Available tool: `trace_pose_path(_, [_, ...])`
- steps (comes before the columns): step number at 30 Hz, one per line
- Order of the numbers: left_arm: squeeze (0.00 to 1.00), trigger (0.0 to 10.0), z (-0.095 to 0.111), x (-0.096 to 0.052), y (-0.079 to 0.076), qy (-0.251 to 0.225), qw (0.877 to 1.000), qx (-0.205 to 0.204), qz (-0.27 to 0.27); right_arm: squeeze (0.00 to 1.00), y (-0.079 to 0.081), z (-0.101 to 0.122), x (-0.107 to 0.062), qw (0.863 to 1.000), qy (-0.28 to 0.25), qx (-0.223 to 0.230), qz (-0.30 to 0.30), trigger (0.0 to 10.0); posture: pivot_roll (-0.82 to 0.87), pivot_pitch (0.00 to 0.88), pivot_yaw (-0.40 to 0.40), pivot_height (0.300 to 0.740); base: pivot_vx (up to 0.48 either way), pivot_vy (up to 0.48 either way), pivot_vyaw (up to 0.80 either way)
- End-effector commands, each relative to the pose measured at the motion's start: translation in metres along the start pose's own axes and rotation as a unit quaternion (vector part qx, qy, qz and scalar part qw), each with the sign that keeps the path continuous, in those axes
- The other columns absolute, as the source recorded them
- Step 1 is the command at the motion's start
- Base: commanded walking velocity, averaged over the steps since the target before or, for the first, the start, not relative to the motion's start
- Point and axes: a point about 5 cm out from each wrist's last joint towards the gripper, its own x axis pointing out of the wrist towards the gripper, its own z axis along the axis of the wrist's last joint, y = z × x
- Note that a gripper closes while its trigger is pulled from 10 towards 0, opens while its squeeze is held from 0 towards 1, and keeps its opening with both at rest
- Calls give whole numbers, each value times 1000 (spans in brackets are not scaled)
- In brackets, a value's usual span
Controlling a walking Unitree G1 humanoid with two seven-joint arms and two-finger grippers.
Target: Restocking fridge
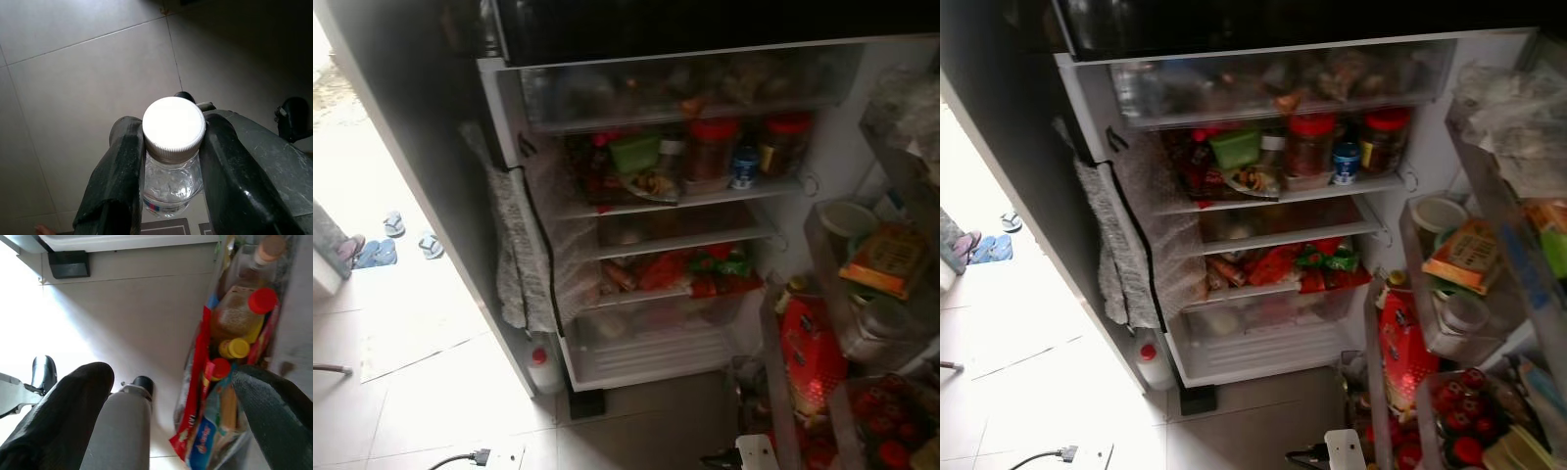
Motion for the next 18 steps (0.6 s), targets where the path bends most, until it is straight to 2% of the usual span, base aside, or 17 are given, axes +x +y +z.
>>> trace_pose_path(1, [0, 10000, -3, 0, 2, 5, 1000, 3, 4, 0, 0, 0, 0, 1000, 1, -3, -1, 10000, -11, 0, 29, 740, 0, -247, 0])
trace_pose_path(18, [0, 10000, -3, 0, 1, 3, 1000, 3, 1, 0, 0, 0, 0, 1000, -3, 10, -6, 10000, -10, 0, 32, 740, 0, -248, 0])
